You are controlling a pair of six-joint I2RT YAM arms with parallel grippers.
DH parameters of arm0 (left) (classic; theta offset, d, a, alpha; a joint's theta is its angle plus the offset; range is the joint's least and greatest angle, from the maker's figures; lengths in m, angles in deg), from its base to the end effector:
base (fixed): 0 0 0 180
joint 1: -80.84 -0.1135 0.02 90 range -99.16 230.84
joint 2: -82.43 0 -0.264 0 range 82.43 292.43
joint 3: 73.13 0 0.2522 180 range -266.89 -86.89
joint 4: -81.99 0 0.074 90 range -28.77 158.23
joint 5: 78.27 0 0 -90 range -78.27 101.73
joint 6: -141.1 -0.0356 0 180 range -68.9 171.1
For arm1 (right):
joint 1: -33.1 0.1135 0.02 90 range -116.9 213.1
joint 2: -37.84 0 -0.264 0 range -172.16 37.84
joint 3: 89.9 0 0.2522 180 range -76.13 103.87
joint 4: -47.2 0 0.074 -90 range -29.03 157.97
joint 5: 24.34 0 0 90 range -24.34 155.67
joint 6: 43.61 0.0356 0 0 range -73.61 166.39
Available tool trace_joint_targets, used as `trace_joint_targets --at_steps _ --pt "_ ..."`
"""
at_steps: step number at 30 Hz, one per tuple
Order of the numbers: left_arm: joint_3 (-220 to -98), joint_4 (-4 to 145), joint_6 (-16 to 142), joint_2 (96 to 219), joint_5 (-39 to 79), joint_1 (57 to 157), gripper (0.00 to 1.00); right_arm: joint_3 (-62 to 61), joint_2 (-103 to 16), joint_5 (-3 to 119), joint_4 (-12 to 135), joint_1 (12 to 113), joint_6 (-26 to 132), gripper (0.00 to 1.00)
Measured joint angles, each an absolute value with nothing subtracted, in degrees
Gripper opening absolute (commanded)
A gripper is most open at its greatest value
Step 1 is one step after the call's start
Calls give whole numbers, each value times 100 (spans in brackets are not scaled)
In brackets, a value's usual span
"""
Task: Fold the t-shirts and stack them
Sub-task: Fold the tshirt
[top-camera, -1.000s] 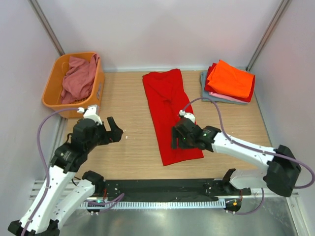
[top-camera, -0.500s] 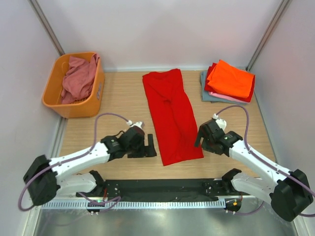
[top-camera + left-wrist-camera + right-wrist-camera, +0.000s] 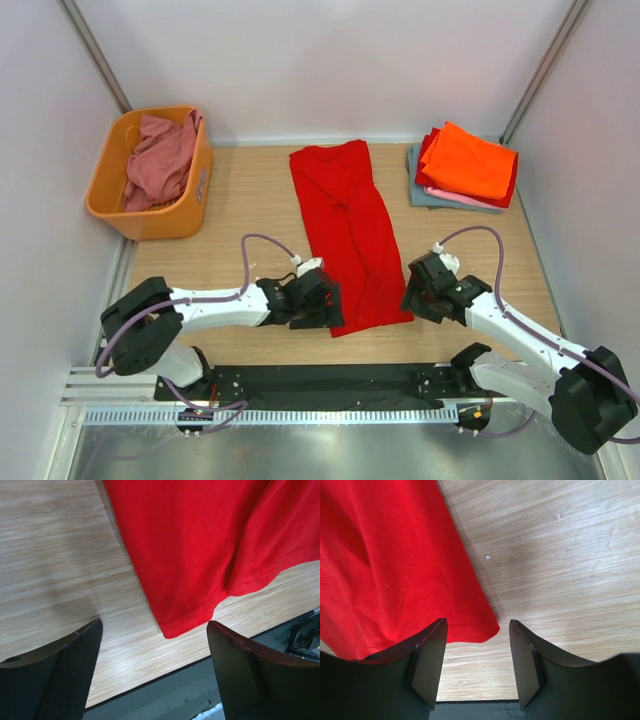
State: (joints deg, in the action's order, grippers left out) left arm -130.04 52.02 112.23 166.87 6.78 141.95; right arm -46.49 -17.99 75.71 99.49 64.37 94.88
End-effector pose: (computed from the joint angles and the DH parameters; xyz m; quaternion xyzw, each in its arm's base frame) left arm 0.1365 -0.2409 0.1674 -0.0123 0.9592 -0.2248 0.1713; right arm 0.1439 0.0801 0.1791 0.1645 0.9582 0.0742 0.2221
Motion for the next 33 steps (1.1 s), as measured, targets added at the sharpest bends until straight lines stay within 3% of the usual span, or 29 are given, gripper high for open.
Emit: trace_joint_targets --at_steps 4,11,16,17,19,20,27,33 --pt "-13020 5368 11328 16825 627 14310 79 -4826 -1788 7466 9850 6437 9538 45" --pt "-13048 5635 11472 17046 575 14387 51 -5003 -1740 7405 9796 6437 9602 18" --pt "-13114 5825 11533 17266 577 14396 34 -5057 -1679 7403 9737 6437 9617 4" --pt "-13136 5858 11544 17308 577 14396 24 -5066 -1679 7400 9726 6437 9621 3" --pt "-13155 5884 11535 17367 568 14400 13 -5070 -1679 7392 9717 6437 9619 1" --pt "-13155 5875 11537 17389 551 14400 0 -5070 -1679 7385 9713 6437 9619 1" --pt "-13136 5414 11579 17166 269 14418 0 -5077 -1476 7245 9702 6452 9643 1" --pt "-12731 4617 11714 15990 28 14415 0 -5075 -953 7173 9702 7215 10067 1"
